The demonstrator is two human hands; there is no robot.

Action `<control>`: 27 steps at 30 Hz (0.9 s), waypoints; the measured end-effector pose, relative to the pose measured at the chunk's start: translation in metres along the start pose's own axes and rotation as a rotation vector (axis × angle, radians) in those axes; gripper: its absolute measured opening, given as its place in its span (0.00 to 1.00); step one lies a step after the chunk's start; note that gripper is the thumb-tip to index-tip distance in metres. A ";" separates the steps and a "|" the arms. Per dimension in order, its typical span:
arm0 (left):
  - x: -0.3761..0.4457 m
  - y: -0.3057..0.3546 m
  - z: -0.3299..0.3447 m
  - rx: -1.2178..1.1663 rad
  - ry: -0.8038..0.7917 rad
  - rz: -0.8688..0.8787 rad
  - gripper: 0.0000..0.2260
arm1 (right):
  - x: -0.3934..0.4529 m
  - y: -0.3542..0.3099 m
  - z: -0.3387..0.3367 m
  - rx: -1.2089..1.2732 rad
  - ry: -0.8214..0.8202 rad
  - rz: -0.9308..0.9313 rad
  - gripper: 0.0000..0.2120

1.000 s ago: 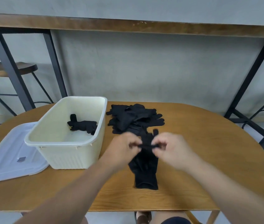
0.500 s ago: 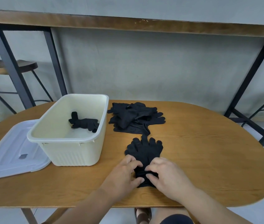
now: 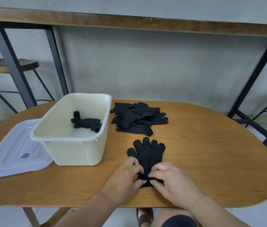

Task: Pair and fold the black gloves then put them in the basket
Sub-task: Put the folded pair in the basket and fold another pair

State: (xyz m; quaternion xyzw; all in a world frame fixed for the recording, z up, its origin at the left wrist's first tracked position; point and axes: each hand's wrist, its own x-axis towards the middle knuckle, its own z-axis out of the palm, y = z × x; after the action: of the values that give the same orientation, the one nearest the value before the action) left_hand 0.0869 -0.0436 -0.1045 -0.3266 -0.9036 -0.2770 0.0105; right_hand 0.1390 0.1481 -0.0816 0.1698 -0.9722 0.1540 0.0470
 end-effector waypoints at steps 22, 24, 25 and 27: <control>0.026 -0.011 -0.014 0.165 0.058 0.086 0.17 | 0.003 0.004 -0.006 0.147 -0.046 0.132 0.11; 0.020 -0.004 -0.015 0.092 0.007 0.122 0.12 | 0.004 0.006 -0.007 0.186 -0.066 0.155 0.12; 0.017 0.000 -0.015 0.058 -0.030 0.128 0.11 | 0.004 0.006 -0.009 0.190 -0.076 0.159 0.12; 0.012 0.003 -0.014 0.009 -0.109 0.116 0.14 | 0.003 0.007 -0.011 0.169 -0.113 0.142 0.16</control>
State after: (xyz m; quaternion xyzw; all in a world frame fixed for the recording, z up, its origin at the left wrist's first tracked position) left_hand 0.0768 -0.0417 -0.0882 -0.3929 -0.8837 -0.2535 -0.0210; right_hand 0.1342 0.1566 -0.0727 0.1122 -0.9664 0.2287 -0.0334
